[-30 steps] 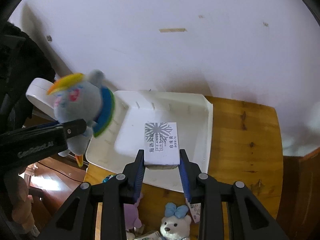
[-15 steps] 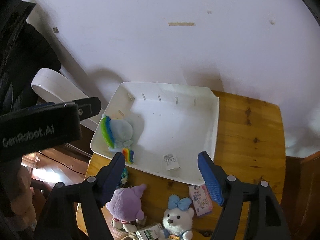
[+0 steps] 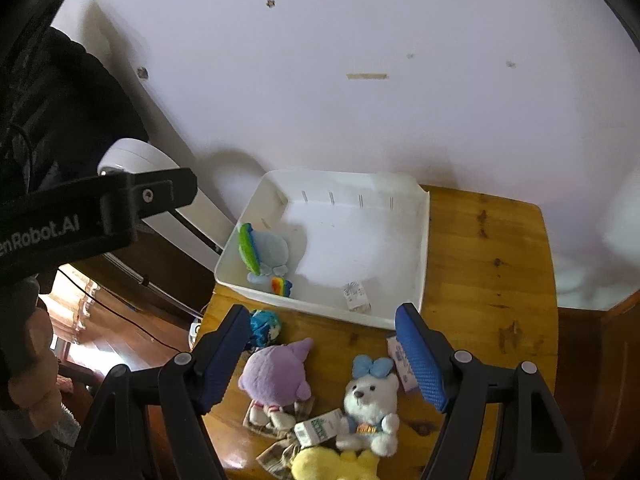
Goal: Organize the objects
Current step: 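Move both tools back over the remaining toys on the table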
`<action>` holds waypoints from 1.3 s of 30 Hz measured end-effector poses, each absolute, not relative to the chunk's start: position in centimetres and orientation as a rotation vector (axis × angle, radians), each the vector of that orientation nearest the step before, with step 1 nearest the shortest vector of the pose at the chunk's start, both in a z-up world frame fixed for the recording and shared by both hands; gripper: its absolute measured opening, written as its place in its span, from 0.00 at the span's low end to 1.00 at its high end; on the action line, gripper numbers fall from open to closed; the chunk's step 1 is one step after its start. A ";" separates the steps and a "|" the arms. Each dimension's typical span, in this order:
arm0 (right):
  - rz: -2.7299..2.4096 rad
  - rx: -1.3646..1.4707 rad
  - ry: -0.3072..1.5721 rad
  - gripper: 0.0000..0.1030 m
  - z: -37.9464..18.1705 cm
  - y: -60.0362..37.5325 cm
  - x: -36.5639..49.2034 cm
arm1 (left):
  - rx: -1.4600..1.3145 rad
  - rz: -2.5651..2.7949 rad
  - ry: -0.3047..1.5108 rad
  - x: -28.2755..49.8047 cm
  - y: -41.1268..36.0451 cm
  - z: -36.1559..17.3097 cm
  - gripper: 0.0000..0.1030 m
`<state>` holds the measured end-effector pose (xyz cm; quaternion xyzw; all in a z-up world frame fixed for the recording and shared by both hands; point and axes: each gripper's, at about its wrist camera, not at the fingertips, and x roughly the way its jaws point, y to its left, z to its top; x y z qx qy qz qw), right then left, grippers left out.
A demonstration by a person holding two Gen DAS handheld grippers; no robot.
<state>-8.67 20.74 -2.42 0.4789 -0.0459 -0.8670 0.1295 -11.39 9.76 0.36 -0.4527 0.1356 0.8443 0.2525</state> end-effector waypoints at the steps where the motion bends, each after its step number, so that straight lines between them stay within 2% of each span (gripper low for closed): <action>1: -2.526 1.382 -0.140 0.74 -2.0 20.8 -8.2 | -1.214 2.297 0.372 -11.0 9.5 0.8 0.96; 18: -2.679 1.183 -0.082 0.74 3.9 21.0 -1.0 | -1.015 2.270 0.309 -6.7 3.3 6.2 0.96; 22: -2.692 1.167 -0.071 0.77 4.3 20.7 0.6 | -0.980 2.250 0.299 -5.9 2.3 6.8 0.96; 30: -2.694 1.181 -0.069 0.77 3.5 20.7 2.9 | -0.943 2.196 0.334 -4.4 1.4 6.2 0.96; 39: -2.714 1.265 -0.080 0.77 0.4 22.0 5.6 | -0.991 2.100 0.381 -3.1 0.7 3.0 0.96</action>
